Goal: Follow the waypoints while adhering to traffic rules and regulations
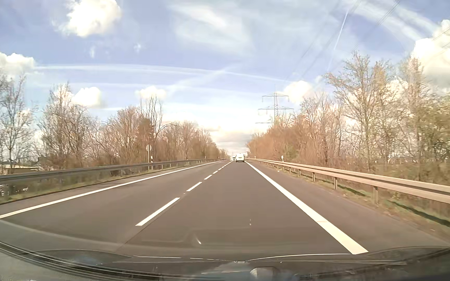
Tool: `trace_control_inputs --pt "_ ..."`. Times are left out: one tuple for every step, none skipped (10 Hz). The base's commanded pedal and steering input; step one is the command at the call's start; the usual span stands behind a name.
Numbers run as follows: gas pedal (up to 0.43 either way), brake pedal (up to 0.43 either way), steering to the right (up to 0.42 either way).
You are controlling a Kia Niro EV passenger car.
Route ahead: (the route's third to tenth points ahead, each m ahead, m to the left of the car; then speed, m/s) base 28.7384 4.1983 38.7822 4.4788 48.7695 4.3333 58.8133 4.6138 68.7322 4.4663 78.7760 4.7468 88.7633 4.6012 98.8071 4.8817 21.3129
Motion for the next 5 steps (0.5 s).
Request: trace_control_inputs --pt "0.311 0.000 -0.001" --pt "0.311 0.000 -0.001" --pt "0.311 0.000 -0.001" --pt "0.311 0.000 -0.001" --pt "0.311 0.000 -0.001"
